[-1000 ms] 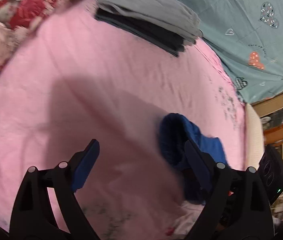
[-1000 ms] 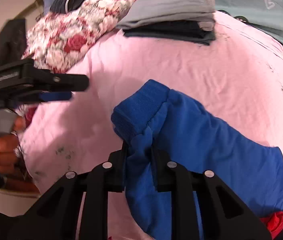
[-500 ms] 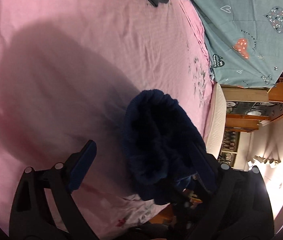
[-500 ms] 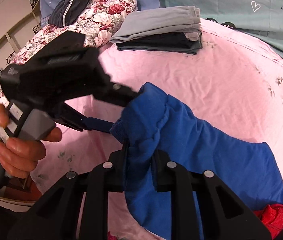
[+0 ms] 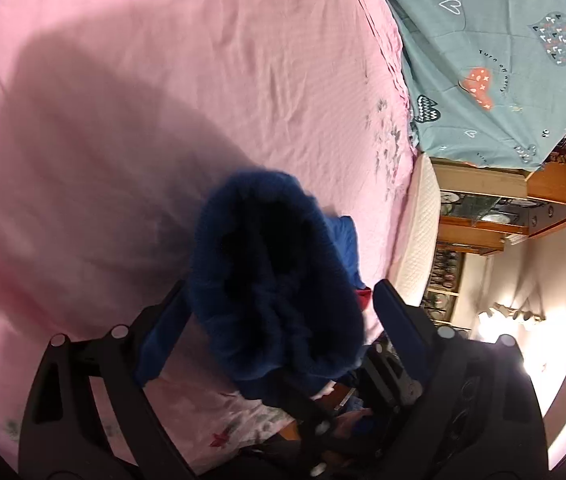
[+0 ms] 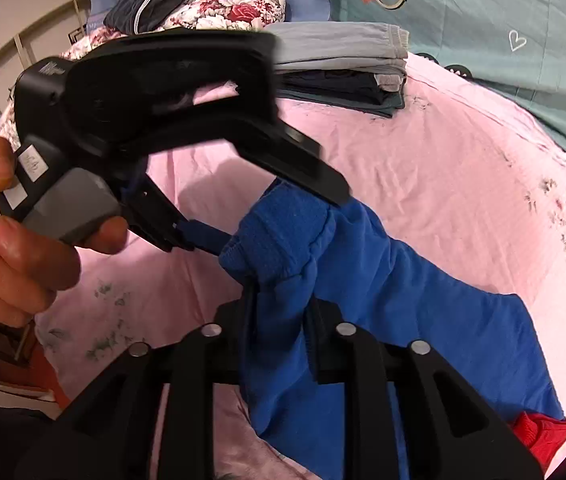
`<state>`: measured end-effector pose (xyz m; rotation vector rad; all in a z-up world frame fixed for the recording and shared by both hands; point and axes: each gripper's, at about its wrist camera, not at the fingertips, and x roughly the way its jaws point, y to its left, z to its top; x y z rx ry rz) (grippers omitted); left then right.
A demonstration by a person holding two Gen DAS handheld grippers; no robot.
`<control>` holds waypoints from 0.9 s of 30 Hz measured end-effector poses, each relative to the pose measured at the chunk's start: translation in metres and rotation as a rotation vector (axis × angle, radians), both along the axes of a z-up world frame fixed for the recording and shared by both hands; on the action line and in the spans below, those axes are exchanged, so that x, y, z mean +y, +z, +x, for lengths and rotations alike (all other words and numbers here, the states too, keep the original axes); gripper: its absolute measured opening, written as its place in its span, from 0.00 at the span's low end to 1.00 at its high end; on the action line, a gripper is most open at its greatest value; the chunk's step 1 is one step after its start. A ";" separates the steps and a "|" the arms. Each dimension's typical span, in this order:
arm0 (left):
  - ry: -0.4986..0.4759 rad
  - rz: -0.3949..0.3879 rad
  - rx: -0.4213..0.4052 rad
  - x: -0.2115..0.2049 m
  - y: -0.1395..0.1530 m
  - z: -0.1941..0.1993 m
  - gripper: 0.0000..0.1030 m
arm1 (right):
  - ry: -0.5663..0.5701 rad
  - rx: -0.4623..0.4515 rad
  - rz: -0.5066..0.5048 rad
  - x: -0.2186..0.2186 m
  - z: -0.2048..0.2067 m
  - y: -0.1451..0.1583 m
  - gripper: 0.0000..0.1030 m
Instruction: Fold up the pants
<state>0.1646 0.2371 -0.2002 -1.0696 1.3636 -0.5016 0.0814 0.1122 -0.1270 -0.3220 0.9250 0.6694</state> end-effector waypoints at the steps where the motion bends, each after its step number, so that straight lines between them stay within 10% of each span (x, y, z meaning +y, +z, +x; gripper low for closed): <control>1: -0.005 -0.003 0.001 -0.003 0.000 0.001 0.79 | -0.007 -0.029 -0.021 0.001 -0.004 0.001 0.47; 10: -0.006 -0.069 0.005 0.006 0.007 0.001 0.65 | 0.070 -0.246 -0.219 0.032 -0.028 -0.019 0.52; 14: -0.020 -0.005 0.027 0.004 0.006 0.001 0.65 | 0.052 -0.197 -0.189 0.027 -0.018 -0.023 0.20; 18: -0.042 -0.038 0.054 -0.008 0.011 -0.002 0.65 | 0.031 -0.271 -0.154 0.009 -0.031 0.001 0.15; 27: -0.294 -0.030 -0.213 -0.138 0.111 0.006 0.58 | -0.281 -0.319 0.064 -0.115 -0.051 0.072 0.15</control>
